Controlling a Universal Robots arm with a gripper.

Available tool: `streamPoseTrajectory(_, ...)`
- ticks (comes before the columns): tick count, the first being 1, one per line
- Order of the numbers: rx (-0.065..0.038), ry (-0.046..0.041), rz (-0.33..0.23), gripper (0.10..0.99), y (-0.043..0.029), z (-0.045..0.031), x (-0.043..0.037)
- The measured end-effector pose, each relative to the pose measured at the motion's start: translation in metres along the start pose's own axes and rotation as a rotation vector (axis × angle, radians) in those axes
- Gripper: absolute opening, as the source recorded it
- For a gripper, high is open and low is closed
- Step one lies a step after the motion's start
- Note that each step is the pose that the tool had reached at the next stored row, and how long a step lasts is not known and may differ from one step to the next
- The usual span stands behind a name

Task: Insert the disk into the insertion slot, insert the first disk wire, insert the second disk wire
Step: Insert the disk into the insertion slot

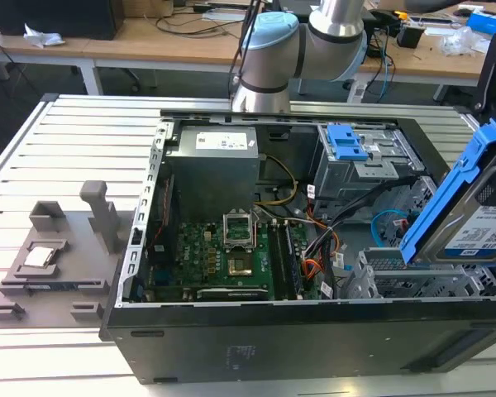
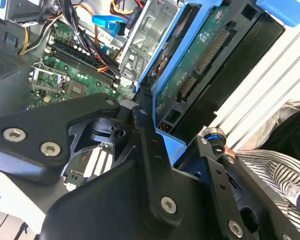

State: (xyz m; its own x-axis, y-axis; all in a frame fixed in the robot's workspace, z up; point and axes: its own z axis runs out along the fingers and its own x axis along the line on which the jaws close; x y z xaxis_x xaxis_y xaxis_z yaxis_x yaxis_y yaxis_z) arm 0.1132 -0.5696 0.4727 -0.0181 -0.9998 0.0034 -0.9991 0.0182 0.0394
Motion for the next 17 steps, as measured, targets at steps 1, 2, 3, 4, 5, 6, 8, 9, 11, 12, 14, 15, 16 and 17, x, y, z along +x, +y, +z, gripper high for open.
streamPoseTrajectory(1,0.0,-0.0001,0.0,0.369,-0.0001,0.0018,-0.0002)
streamPoseTrajectory(2,0.0,0.0,0.0,0.369,-0.0001,0.0024,-0.0025)
streamPoseTrajectory(3,0.0,-0.0002,0.0,0.369,-0.0001,0.0026,-0.0044)
streamPoseTrajectory(4,0.0,-0.0001,0.0,0.369,0.0,0.0029,-0.0065)
streamPoseTrajectory(5,0.0,-0.0001,0.0,0.369,0.0,0.004,-0.0069)
streamPoseTrajectory(6,0.0,-0.0002,0.0,0.369,-0.0001,0.005,-0.0069)
streamPoseTrajectory(8,0.0,0.0,0.0,0.369,-0.0002,0.0072,-0.007)
streamPoseTrajectory(9,0.0,0.0,0.0,0.369,-0.0002,0.0079,-0.007)
streamPoseTrajectory(11,0.0,0.0001,0.0,0.369,-0.0003,0.0098,-0.007)
streamPoseTrajectory(12,0.0,-0.0001,0.0,0.369,-0.0004,0.0117,-0.007)
streamPoseTrajectory(14,0.0,-0.0001,0.0,0.369,-0.0004,0.0142,-0.007)
streamPoseTrajectory(15,0.0,0.0,0.0,0.369,-0.0005,0.0153,-0.007)
streamPoseTrajectory(16,0.0,-0.0001,0.0,0.369,-0.0005,0.0166,-0.007)
streamPoseTrajectory(17,0.0,0.0,0.0,0.369,-0.0006,0.0177,-0.007)
